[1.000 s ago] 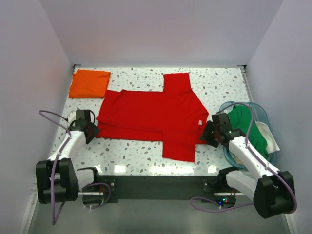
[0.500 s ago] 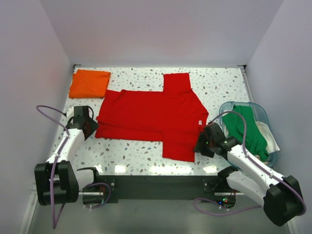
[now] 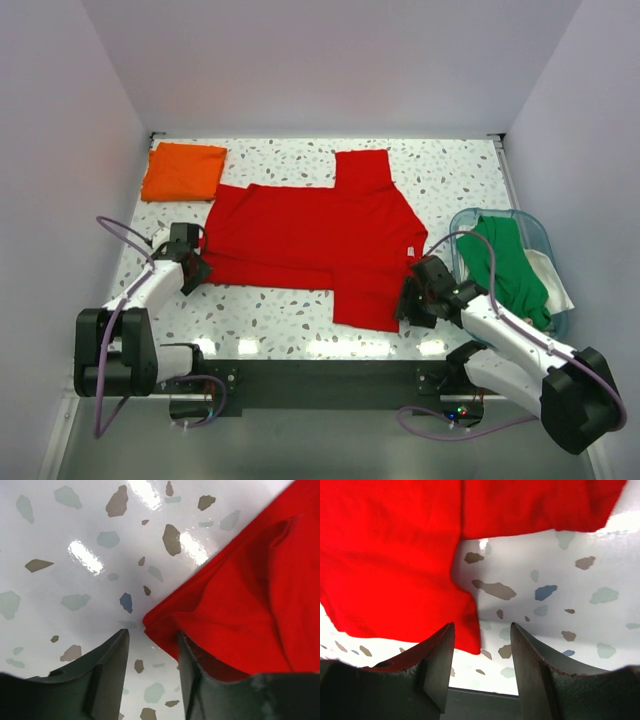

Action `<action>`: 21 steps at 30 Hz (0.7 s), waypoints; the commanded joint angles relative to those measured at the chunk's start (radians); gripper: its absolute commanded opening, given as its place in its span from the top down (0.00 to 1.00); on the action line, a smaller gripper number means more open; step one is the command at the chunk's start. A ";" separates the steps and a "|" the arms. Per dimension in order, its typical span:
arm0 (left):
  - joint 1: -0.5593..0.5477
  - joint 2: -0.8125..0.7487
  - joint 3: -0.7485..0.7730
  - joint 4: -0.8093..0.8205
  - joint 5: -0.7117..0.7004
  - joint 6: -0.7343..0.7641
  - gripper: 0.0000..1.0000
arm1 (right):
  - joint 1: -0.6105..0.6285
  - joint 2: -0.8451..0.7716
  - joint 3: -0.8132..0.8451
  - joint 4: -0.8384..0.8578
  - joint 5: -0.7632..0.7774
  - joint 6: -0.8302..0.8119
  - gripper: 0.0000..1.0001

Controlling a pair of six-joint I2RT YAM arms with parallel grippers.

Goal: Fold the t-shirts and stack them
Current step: Fold the tshirt

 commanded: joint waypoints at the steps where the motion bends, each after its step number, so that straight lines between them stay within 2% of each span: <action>1: -0.002 0.030 0.029 0.022 -0.093 -0.018 0.54 | 0.029 0.024 -0.015 0.036 -0.023 0.001 0.48; 6: -0.002 0.054 0.030 0.019 -0.116 -0.029 0.73 | 0.068 0.045 -0.024 0.060 -0.021 0.012 0.48; 10: 0.000 0.030 0.052 -0.002 -0.135 -0.029 0.75 | 0.092 0.059 -0.021 0.069 -0.014 0.015 0.48; 11: 0.000 0.019 0.060 -0.001 -0.125 -0.014 0.73 | 0.097 0.065 -0.023 0.069 -0.012 0.015 0.49; 15: 0.001 0.011 0.119 -0.019 -0.087 0.036 0.39 | 0.112 0.088 -0.021 0.076 -0.009 0.012 0.53; 17: 0.000 -0.008 0.142 -0.015 -0.052 0.060 0.32 | 0.117 0.094 -0.015 0.077 -0.008 0.012 0.60; 19: 0.000 -0.027 0.155 0.008 -0.021 0.088 0.30 | 0.124 0.103 -0.017 0.079 -0.004 0.014 0.64; 21: 0.000 -0.059 0.171 0.010 0.010 0.106 0.27 | 0.129 0.113 -0.017 0.083 -0.006 0.015 0.73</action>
